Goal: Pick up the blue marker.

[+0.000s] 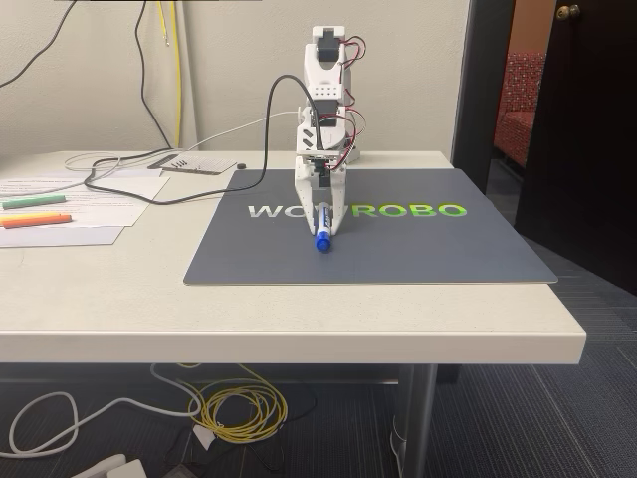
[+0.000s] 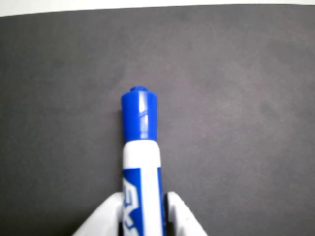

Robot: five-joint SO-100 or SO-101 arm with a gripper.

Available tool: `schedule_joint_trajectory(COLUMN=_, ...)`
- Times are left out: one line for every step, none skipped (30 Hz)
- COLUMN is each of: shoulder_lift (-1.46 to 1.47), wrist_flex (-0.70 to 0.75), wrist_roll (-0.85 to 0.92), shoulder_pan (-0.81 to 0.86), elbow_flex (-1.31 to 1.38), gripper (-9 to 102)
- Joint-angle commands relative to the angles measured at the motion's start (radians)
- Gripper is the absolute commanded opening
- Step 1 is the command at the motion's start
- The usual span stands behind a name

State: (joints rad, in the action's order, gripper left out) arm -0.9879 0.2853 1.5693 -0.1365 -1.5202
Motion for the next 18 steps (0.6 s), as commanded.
schedule_joint_trajectory(shoulder_lift=-0.055, wrist_flex=0.011, wrist_roll=-0.011, shoulder_pan=0.003, elbow_flex=0.015, gripper=9)
schedule_joint_trajectory(shoulder_lift=-0.055, wrist_flex=0.011, wrist_roll=-0.011, shoulder_pan=0.003, elbow_flex=0.015, gripper=8)
schedule_joint_trajectory(shoulder_lift=-0.055, wrist_flex=0.011, wrist_roll=-0.011, shoulder_pan=0.003, elbow_flex=0.015, gripper=8)
schedule_joint_trajectory(shoulder_lift=-0.057, wrist_flex=0.012, wrist_roll=-0.011, shoulder_pan=0.003, elbow_flex=0.015, gripper=7)
schedule_joint_trajectory(shoulder_lift=-0.060, wrist_flex=0.014, wrist_roll=-0.012, shoulder_pan=0.003, elbow_flex=0.015, gripper=6)
schedule_joint_trajectory(shoulder_lift=-0.063, wrist_flex=0.017, wrist_roll=-0.014, shoulder_pan=0.003, elbow_flex=0.015, gripper=6)
schedule_joint_trajectory(shoulder_lift=-0.064, wrist_flex=0.020, wrist_roll=-0.015, shoulder_pan=0.002, elbow_flex=0.015, gripper=5)
schedule_joint_trajectory(shoulder_lift=-0.067, wrist_flex=0.023, wrist_roll=-0.018, shoulder_pan=0.002, elbow_flex=0.015, gripper=5)
schedule_joint_trajectory(shoulder_lift=-0.072, wrist_flex=0.026, wrist_roll=-0.023, shoulder_pan=0.002, elbow_flex=0.015, gripper=5)
schedule_joint_trajectory(shoulder_lift=-0.075, wrist_flex=0.032, wrist_roll=-0.028, shoulder_pan=0.000, elbow_flex=0.015, gripper=5)
schedule_joint_trajectory(shoulder_lift=-0.081, wrist_flex=0.038, wrist_roll=-0.034, shoulder_pan=-0.002, elbow_flex=0.015, gripper=5)
schedule_joint_trajectory(shoulder_lift=-0.087, wrist_flex=0.044, wrist_roll=-0.041, shoulder_pan=-0.005, elbow_flex=0.015, gripper=4)
schedule_joint_trajectory(shoulder_lift=-0.094, wrist_flex=0.051, wrist_roll=-0.051, shoulder_pan=-0.008, elbow_flex=0.015, gripper=4)
schedule_joint_trajectory(shoulder_lift=-0.101, wrist_flex=0.055, wrist_roll=-0.063, shoulder_pan=-0.011, elbow_flex=0.014, gripper=4)
schedule_joint_trajectory(shoulder_lift=-0.109, wrist_flex=0.055, wrist_roll=-0.075, shoulder_pan=-0.014, elbow_flex=0.011, gripper=4)
schedule_joint_trajectory(shoulder_lift=-0.117, wrist_flex=0.055, wrist_roll=-0.091, shoulder_pan=-0.017, elbow_flex=0.008, gripper=4)
schedule_joint_trajectory(shoulder_lift=-0.123, wrist_flex=0.054, wrist_roll=-0.109, shoulder_pan=-0.020, elbow_flex=0.003, gripper=4)
schedule_joint_trajectory(shoulder_lift=-0.127, wrist_flex=0.051, wrist_roll=-0.123, shoulder_pan=-0.023, elbow_flex=0.002, gripper=4)
